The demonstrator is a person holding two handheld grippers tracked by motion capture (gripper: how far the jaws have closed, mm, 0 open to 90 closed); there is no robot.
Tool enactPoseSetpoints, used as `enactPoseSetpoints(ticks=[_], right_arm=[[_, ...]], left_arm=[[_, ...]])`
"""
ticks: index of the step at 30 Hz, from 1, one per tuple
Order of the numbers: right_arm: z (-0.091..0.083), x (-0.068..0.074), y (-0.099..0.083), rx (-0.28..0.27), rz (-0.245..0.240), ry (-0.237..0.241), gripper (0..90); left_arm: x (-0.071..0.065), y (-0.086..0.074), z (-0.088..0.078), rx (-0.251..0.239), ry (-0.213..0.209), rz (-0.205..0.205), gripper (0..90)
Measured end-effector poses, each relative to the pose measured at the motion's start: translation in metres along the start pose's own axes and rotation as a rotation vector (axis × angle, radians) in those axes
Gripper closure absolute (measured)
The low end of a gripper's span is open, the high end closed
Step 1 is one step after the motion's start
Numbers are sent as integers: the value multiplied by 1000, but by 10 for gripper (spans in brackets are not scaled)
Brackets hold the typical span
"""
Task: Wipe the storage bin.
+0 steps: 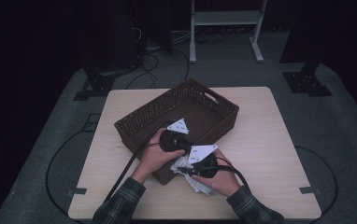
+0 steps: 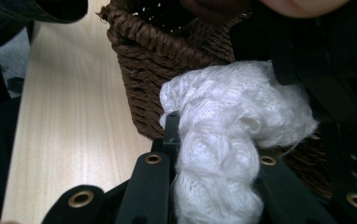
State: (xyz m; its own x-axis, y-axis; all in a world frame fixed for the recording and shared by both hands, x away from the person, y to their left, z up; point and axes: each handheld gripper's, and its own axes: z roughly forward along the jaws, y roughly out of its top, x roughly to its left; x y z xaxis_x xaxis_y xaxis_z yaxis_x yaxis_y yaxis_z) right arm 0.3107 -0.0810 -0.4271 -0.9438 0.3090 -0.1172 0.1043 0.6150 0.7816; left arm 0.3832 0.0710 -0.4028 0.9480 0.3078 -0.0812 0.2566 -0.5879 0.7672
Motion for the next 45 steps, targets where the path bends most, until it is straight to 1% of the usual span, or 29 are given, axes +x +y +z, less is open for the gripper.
enactPoseSetpoints(ticks=[1, 3, 5, 7, 11, 13, 15, 18, 20, 22, 24, 25, 27, 32, 34, 35, 36, 37, 40, 41, 45], right_arm=[[1, -1, -1, 9, -8, -10, 760], [3, -4, -5, 19, 9, -14, 760], [5, -9, -12, 29, 22, -26, 761], [7, -13, -18, 37, 50, -36, 761], [13, -21, -30, 66, 78, -44, 761], [16, -23, -35, 90, 82, -53, 761], [18, -25, -39, 100, 87, -60, 760], [22, -26, -45, 131, 79, -90, 760], [24, -27, -48, 139, 86, -96, 760], [26, -27, -50, 137, 74, -103, 760], [27, -25, -49, 138, 74, -102, 760], [27, -24, -48, 140, 83, -94, 760], [29, -19, -45, 140, 82, -81, 760], [30, -11, -37, 111, 62, -46, 760], [31, -7, -33, 108, 49, -42, 760], [31, -5, -31, 97, 32, -35, 760], [31, -4, -30, 92, 26, -27, 760], [31, 0, -27, 78, 33, -14, 760], [31, 7, -19, 61, -12, -4, 760], [31, 10, -16, 56, -11, -2, 760], [29, 18, -9, 29, -30, 23, 760]], left_arm=[[0, 0, 0, -1, 0, 0, 697], [0, 0, 0, 3, 1, 1, 696], [0, 0, 0, -3, 3, -4, 696], [0, 0, 0, 3, 4, 3, 696], [0, 0, 0, -4, 1, -6, 696], [0, 0, 0, -2, 1, -5, 696], [0, 0, 0, 1, 1, -2, 696], [0, 0, 0, -2, -1, -2, 696], [0, 0, 0, -2, -1, -2, 696], [0, 0, 0, -3, -1, -3, 696], [0, 0, 0, -3, -2, 0, 696], [0, 0, 0, -1, -2, 3, 696], [0, 0, 0, 1, -1, 0, 696], [-1, 0, 1, -5, -1, -10, 695], [0, 0, 1, -6, -1, -10, 695], [-1, 0, 1, -6, -1, -11, 696], [-1, 0, 1, -7, -2, -12, 696], [-1, 0, 1, -6, -3, -12, 695], [0, 0, 0, -1, -2, -6, 696], [0, 0, 0, 0, -2, -6, 696], [0, 0, 0, 1, -2, -7, 695]])
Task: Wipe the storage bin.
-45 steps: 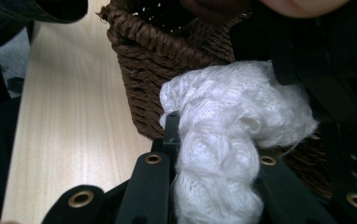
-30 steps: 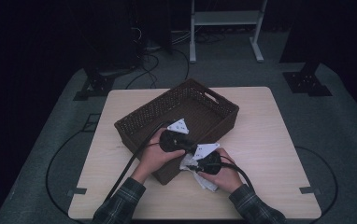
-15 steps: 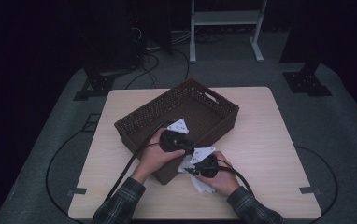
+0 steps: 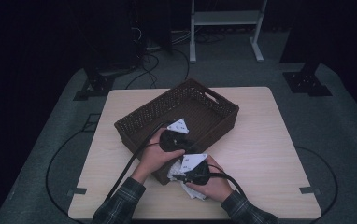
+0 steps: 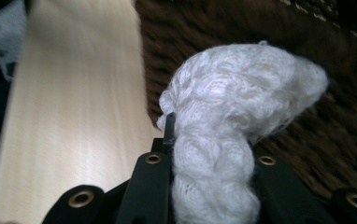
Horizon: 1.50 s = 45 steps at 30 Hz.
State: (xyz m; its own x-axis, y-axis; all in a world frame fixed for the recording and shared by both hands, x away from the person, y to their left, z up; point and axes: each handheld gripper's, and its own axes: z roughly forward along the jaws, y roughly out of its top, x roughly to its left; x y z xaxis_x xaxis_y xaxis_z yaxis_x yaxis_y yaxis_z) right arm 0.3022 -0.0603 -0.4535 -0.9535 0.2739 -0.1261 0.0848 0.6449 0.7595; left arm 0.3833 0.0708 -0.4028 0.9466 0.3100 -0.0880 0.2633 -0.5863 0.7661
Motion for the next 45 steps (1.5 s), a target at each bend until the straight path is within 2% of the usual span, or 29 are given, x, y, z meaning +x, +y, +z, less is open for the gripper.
enactPoseSetpoints(ticks=[6, 14, 16, 18, 23, 28, 31, 35, 38, 45], right_arm=[[-3, 11, 12, -31, -38, 18, 760], [-7, 21, 21, -76, -57, 50, 760], [-5, 22, 21, -69, -79, 37, 760], [-2, 22, 18, -59, -80, 31, 760], [10, 20, 9, -33, -53, 47, 759], [23, 19, -3, 43, -86, 26, 760], [27, 17, -7, 57, -73, 21, 760], [27, 10, -14, 76, -71, -3, 759], [23, 4, -19, 82, -24, -12, 759], [8, 2, -25, 75, -1, 0, 756]], left_arm=[[0, 0, 0, -3, -1, 0, 695], [0, 0, 0, 2, -3, 0, 695], [0, 0, 0, -3, -3, -1, 695], [0, 0, 0, -4, -2, -2, 695], [0, 0, 0, -3, -3, -2, 695], [0, 0, 0, -3, -3, -3, 695], [0, 0, 0, -3, -3, -4, 695], [0, 0, 0, -4, -3, -4, 695], [1, 0, 0, -2, -3, -2, 695], [1, 0, 0, -2, -5, -5, 693]])
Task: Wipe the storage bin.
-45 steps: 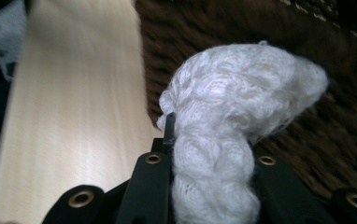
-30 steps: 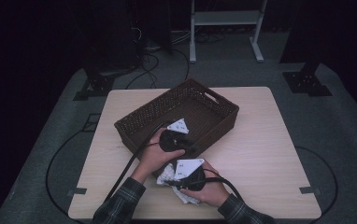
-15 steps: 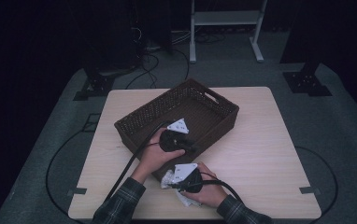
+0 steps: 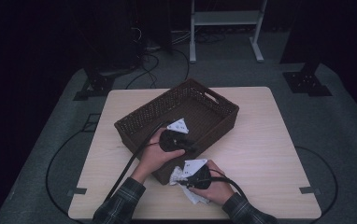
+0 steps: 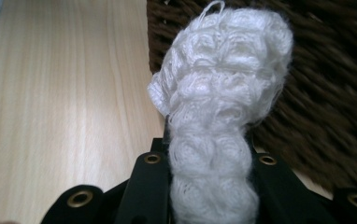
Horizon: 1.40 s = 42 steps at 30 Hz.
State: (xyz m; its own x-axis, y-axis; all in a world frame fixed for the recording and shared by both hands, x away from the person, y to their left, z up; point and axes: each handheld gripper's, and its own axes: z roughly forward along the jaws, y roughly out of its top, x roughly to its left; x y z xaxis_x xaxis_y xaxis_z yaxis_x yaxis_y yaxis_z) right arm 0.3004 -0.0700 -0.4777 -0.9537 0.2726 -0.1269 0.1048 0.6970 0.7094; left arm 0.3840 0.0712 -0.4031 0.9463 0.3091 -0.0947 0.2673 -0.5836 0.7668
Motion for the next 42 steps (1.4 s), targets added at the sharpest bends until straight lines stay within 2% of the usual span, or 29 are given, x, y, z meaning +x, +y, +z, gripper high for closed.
enactPoseSetpoints(ticks=[3, 5, 11, 16, 20, 28, 34, 38, 42], right_arm=[[-9, -4, -7, 2, 22, -6, 756], [-16, -6, -12, 5, 55, -20, 756], [-35, -15, -25, 10, 99, -37, 755], [-47, -23, -37, 38, 143, -40, 754], [-60, -28, -47, 40, 197, -52, 753], [-87, -39, -71, 24, 289, -139, 753], [-100, -43, -86, 35, 335, -199, 749], [-110, -45, -94, 22, 353, -224, 749], [-115, -47, -99, 12, 374, -239, 749]], left_arm=[[1, 0, 0, 3, -2, 1, 692], [0, 0, 0, -6, -3, -11, 692], [1, 0, 0, 1, -5, -5, 692], [1, 0, -1, 2, -9, -1, 691], [1, 0, -1, -5, -8, -6, 691], [2, 0, -2, -6, -14, -1, 686], [5, 1, -5, -22, -25, -8, 673], [11, 2, -14, -71, -37, -14, 646], [16, 3, -23, -91, -35, -21, 649]])
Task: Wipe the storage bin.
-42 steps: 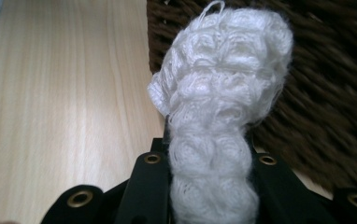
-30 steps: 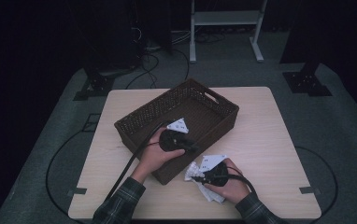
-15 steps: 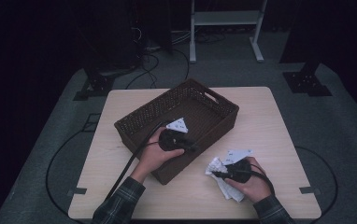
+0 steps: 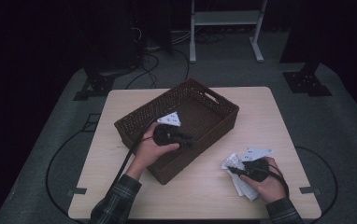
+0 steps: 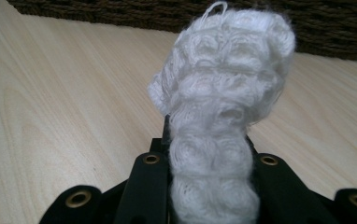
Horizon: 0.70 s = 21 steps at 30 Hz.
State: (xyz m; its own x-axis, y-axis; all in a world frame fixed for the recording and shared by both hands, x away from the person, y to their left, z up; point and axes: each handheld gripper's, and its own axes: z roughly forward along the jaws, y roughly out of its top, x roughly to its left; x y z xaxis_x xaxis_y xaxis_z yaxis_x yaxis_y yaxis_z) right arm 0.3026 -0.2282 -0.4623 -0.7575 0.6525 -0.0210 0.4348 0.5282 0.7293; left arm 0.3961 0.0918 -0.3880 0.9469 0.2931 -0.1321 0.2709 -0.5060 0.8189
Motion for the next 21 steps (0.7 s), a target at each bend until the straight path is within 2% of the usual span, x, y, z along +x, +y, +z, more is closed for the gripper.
enactPoseSetpoints(ticks=[2, 4, 8, 9, 11, 13, 15, 21], right_arm=[[-2, -2, 0, -3, -7, -2, 748], [-2, -3, -1, -6, 1, -6, 748], [-3, -3, -2, -3, 6, -11, 748], [-4, -3, -2, -3, 9, -12, 748], [-5, -4, -3, 0, 9, -13, 748], [-6, -5, -5, 2, 4, -20, 747], [-7, -6, -6, -4, 28, -23, 747], [-9, -9, -8, -6, 29, -31, 747]], left_arm=[[1, 4, -12, -18, 4, 0, 662], [1, 6, -19, -15, 7, -1, 692], [2, 6, -32, 18, 6, -9, 806], [1, 4, -40, 41, 11, -17, 854], [0, 3, -48, 56, 23, -13, 894], [-1, 2, -54, 57, 35, -13, 897], [-2, -2, -62, 56, 48, -19, 897], [-10, -22, -86, 72, 96, -41, 890]])
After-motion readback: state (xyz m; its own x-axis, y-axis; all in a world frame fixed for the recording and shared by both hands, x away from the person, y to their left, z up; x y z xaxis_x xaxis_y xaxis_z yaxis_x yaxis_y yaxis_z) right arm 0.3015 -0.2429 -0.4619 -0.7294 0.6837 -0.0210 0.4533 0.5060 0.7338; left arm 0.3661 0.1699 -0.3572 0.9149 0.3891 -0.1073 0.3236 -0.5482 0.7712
